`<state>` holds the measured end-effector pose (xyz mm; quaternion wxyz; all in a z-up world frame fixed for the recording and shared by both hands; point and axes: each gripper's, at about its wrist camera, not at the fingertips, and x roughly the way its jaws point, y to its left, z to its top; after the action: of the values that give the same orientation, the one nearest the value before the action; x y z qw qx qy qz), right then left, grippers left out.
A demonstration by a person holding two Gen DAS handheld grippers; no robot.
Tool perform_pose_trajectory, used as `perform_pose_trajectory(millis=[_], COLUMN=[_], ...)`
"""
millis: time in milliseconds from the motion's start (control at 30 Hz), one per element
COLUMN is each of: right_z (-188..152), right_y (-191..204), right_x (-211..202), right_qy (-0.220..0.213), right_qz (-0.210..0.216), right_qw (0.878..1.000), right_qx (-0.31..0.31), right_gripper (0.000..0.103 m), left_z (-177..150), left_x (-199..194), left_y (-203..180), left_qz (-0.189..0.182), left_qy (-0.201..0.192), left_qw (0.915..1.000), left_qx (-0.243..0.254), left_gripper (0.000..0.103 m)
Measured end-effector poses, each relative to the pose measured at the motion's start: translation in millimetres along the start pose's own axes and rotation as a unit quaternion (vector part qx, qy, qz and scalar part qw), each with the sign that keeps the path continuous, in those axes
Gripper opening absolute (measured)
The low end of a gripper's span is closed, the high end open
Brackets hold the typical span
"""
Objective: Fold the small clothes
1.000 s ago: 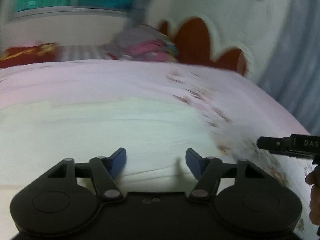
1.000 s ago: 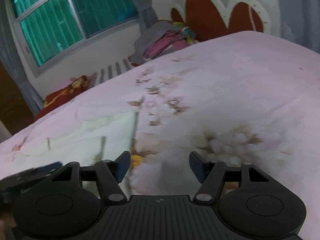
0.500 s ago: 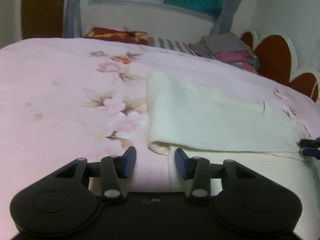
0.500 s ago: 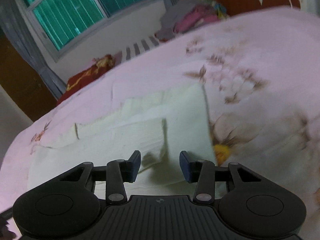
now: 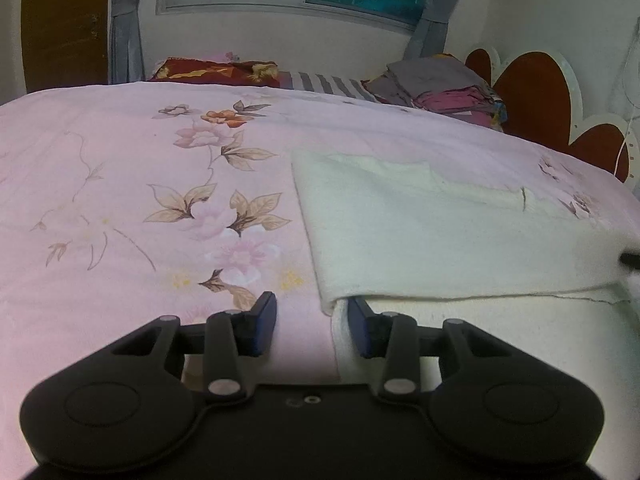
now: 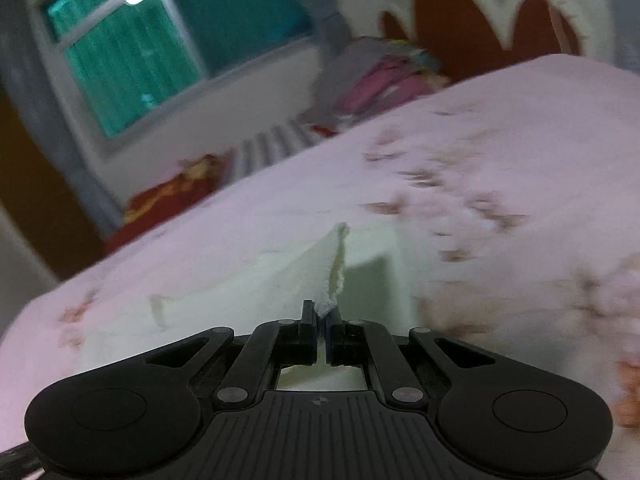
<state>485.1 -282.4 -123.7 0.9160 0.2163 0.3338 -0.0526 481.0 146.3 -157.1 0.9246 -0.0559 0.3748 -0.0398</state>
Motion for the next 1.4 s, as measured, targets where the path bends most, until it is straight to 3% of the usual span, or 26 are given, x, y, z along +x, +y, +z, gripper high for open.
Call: perform_pose_trajectory(millis=[67,533,867,967,1067,1167,1267,1333,1400], right_z=[-8,-20,-22,-15,-13,-15,-22,-28,-25], right_y=[-9,-9,-18,-20,-10,11,27,21,16], right_x=[8,7,11,-8,-20,-5,16,29,23], right_qy=[0.033,0.039,0.057,0.034,0.007,0.021,0.04,0.07,0.071], right_qz=[-0.006,-0.013,-0.007,-0.031,-0.035,-0.008,-0.011,-0.042,-0.032], right_qw=[0.999,0.999,0.998,0.999,0.998,0.997,0.995,0.992,0.993], right_qx=[0.002,-0.006,-0.009,-0.008,-0.046,-0.072,-0.096,-0.098,-0.094], right_gripper=[0.003,0.003,0.003,0.003,0.003,0.003,0.003,0.003,0.003], left_z=[1,2,5,9,21,27,18,17,25], left_x=[0,2,-7,-34,-31,-6,23,18,14], left_y=[0,2,28,22,-3,-34,-49,-50,-47], left_qz=[-0.001,-0.005,-0.036,-0.02,-0.056,-0.085,-0.076,-0.08,-0.089], left_qy=[0.001,0.006,0.015,-0.029,-0.039,-0.025,0.023,0.019,0.011], left_qw=[1.0,1.0,0.9969,0.9988,0.9977,0.9958,0.9952,0.9948,0.9947], left_qx=[0.001,0.005,-0.068,-0.035,0.001,0.025,0.057,0.06,0.051], left_gripper=[0.039,0.038,0.037,0.041,0.044,0.048,0.055,0.055,0.057])
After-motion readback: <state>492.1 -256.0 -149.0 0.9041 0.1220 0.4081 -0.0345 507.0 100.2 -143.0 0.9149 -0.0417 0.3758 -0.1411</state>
